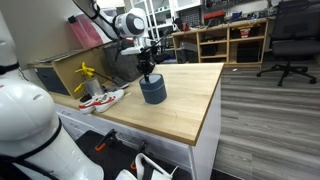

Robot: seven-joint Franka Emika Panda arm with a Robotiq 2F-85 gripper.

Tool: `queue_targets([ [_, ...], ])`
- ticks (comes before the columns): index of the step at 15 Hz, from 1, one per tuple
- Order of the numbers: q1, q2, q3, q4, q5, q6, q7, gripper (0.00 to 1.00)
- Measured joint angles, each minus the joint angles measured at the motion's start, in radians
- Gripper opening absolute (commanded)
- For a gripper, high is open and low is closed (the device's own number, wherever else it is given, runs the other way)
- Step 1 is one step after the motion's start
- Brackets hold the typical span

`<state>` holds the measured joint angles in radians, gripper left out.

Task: Open the lid of the blue bin

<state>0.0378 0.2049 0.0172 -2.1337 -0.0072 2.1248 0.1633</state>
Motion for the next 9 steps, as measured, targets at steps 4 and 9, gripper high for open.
queue_targets([
  [4, 0.004, 0.000, 0.000, -0.004, -0.012, 0.006, 0.000, 0.00],
  [9, 0.011, -0.001, 0.000, -0.005, -0.028, 0.007, 0.000, 0.00],
])
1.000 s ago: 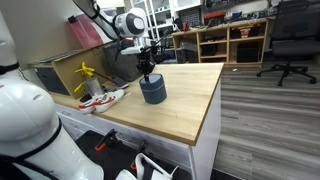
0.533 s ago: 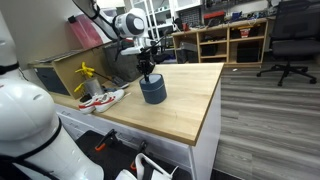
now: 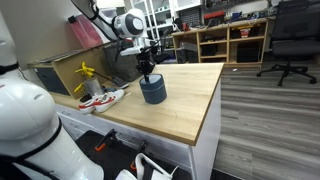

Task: Open the lid of the blue bin

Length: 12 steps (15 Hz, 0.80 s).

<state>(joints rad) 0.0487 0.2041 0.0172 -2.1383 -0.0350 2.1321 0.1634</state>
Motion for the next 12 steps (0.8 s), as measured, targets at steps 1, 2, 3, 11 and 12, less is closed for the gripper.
queue_targets([
  [1, 0.001, 0.000, 0.000, 0.000, -0.003, 0.000, 0.000, 0.00],
  [2, 0.002, 0.000, 0.000, 0.000, -0.006, 0.000, 0.000, 0.00],
  [3, 0.003, -0.001, 0.000, 0.000, -0.009, 0.000, 0.000, 0.00],
  [11, -0.005, -0.026, -0.009, 0.015, -0.010, -0.003, -0.002, 0.00],
  [12, -0.009, -0.035, -0.014, 0.024, -0.010, -0.003, -0.003, 0.00],
])
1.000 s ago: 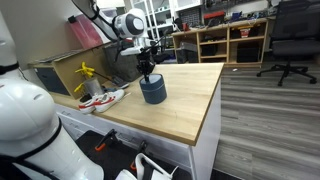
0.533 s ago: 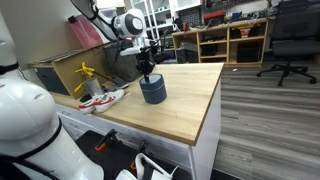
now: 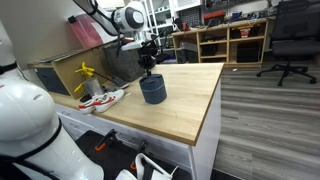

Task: Open the lid of the blue bin

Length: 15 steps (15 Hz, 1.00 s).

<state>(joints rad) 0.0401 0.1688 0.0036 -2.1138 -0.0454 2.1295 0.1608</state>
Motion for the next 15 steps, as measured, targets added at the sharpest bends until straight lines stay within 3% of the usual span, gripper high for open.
queue_targets([
  [9, -0.015, -0.087, -0.008, 0.093, -0.040, 0.006, 0.004, 0.00],
  [15, -0.005, -0.093, -0.004, 0.113, -0.103, 0.043, 0.082, 0.00],
])
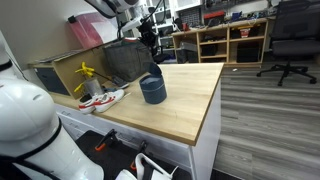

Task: Open the lid of the blue bin

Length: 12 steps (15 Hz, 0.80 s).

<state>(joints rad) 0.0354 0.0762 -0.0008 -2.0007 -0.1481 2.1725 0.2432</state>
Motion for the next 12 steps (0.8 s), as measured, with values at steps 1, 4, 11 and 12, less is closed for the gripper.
queue_targets([
  [1, 0.000, -0.001, 0.001, 0.003, 0.000, 0.000, 0.003, 0.00],
  [4, 0.000, -0.016, 0.001, 0.008, 0.016, -0.001, -0.002, 0.00],
  [11, -0.020, -0.130, -0.005, 0.009, 0.113, -0.209, -0.144, 0.00],
  [12, -0.024, -0.151, -0.009, 0.009, 0.121, -0.264, -0.174, 0.26],
])
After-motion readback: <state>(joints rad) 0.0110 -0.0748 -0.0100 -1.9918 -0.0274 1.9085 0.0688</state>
